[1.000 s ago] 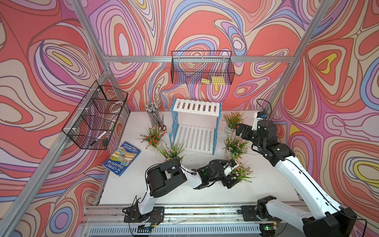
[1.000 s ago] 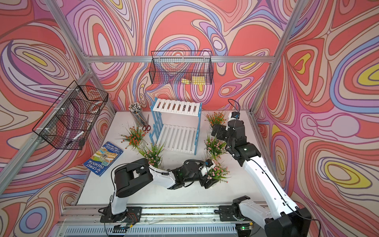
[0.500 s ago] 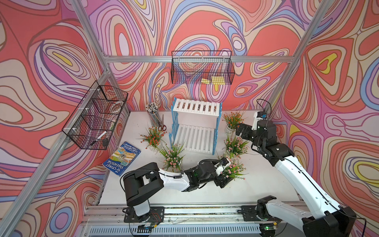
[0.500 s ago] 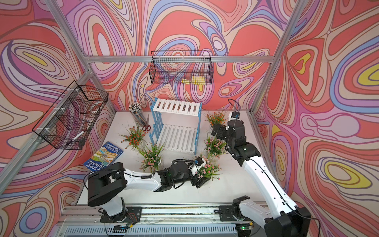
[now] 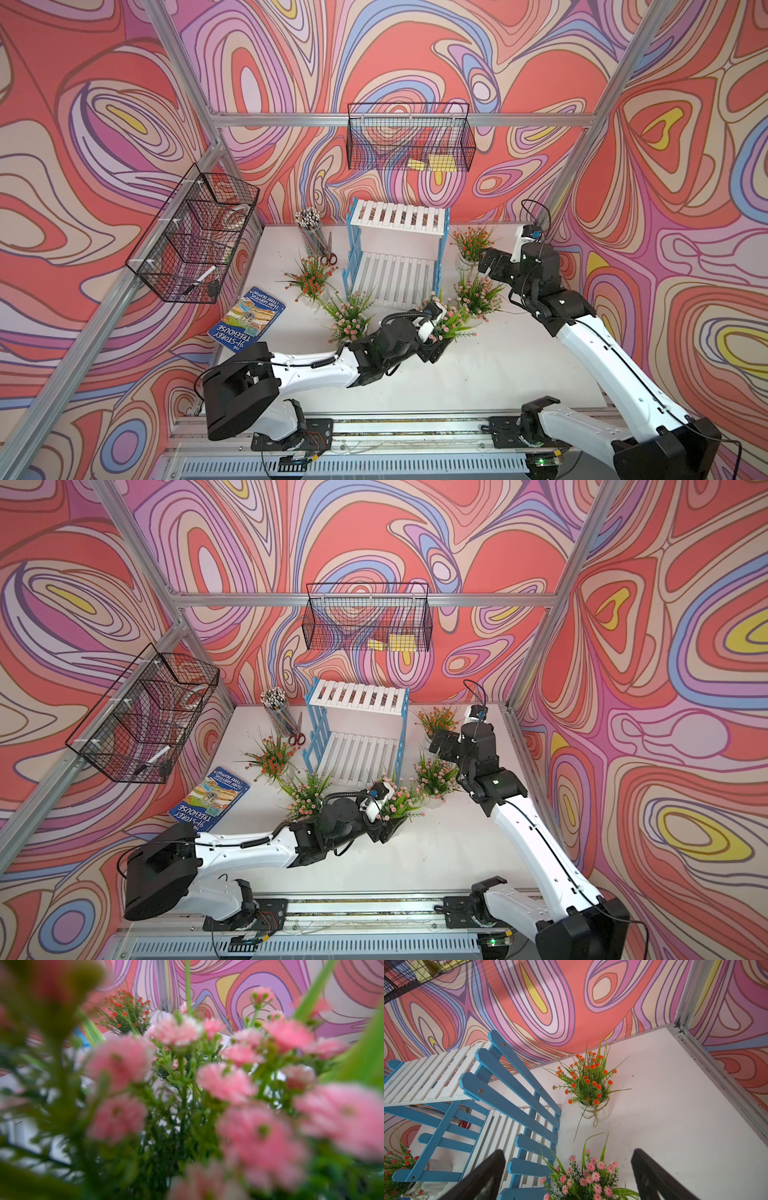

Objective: Place the baby's breath potted plants on the rack by color
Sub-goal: Place the baby's breath potted plant on the rack.

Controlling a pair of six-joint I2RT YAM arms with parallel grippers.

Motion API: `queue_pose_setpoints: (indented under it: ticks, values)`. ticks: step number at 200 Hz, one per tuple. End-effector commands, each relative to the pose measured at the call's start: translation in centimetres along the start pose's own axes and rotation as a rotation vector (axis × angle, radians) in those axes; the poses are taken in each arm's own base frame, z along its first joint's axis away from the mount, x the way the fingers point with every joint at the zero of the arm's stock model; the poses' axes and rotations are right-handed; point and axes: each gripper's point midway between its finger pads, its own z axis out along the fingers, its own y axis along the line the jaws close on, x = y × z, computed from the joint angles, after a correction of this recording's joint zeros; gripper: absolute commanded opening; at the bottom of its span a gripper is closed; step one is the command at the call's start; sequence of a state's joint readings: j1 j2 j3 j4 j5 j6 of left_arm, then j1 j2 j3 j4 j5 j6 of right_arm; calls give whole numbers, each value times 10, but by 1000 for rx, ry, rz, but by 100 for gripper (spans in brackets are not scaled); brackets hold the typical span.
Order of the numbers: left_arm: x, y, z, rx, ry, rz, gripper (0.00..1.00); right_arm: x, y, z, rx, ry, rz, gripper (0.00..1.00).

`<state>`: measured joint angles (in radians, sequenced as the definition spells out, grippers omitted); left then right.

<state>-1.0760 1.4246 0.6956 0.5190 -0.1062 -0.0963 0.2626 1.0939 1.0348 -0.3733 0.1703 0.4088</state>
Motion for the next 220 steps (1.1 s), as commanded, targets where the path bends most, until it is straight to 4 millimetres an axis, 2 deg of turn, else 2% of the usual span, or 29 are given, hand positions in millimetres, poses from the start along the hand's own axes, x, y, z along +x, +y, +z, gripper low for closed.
queue_pose_setpoints:
  ticks: [1,56,92,131,163,197,220]
  values:
    - [-24,27,-12,-85,-75,-6,60,-8,-3,-1,15,-33,-4,98]
    - [-36,91,-17,-257,-95,-19,60,-5,-5,1,25,-29,-12,98]
    - [-45,131,-14,-348,-106,-40,60,-5,-6,4,35,-27,-21,98]
    - [-61,167,9,-447,-143,-67,60,-2,-7,8,38,-20,-28,98]
    - [-73,188,35,-525,-179,-71,59,1,-8,11,44,-17,-40,98]
    - [-69,206,58,-603,-198,-76,60,4,-8,16,40,-11,-42,98]
    - [-60,219,63,-664,-207,-88,60,6,-9,18,43,-6,-49,98]
